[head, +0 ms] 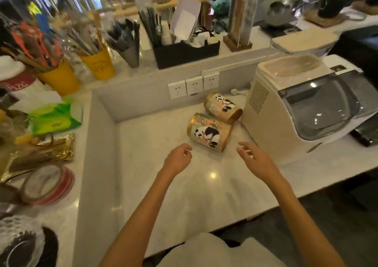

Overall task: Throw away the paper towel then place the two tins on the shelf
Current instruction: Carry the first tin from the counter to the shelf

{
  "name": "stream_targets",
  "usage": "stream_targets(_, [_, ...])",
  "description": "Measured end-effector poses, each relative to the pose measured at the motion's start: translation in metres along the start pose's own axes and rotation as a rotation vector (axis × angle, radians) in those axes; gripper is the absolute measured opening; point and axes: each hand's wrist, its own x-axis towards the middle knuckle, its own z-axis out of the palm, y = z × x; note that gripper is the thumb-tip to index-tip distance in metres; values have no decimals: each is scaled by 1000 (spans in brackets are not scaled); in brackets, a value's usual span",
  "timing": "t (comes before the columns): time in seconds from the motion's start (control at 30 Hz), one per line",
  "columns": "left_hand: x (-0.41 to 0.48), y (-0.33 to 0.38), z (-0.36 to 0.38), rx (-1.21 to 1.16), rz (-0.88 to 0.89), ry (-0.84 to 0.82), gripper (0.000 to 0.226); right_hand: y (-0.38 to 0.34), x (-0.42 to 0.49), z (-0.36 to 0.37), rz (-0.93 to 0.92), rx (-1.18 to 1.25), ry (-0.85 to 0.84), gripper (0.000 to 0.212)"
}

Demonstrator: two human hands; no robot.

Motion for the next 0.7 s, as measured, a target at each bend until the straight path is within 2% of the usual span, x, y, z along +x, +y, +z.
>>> stream_targets(0.1, [44, 24, -8, -181, -82, 28, 34, -11, 53, -7, 23, 23, 11, 52])
stream_targets(0.2, [67, 35, -5, -505, -287, -8, 37, -17, 95, -4, -36, -84, -40, 48])
stream_targets(0.37, [62, 44, 35, -682, -488, -114, 52, -19, 142, 9, -96, -158, -202, 43])
stream_targets(0.5, [52, 62, 71, -944, -510, -211, 73, -10, 160, 17, -65, -66, -279, 50])
stream_targets(0.6, [45, 69, 95, -1066, -473, -97, 85, 3, 159, 27, 52, -159, -399, 70])
stream_targets(0.7, [30, 61, 116, -1110, -392, 43, 103, 5, 144, 35, 99, -102, -464, 66])
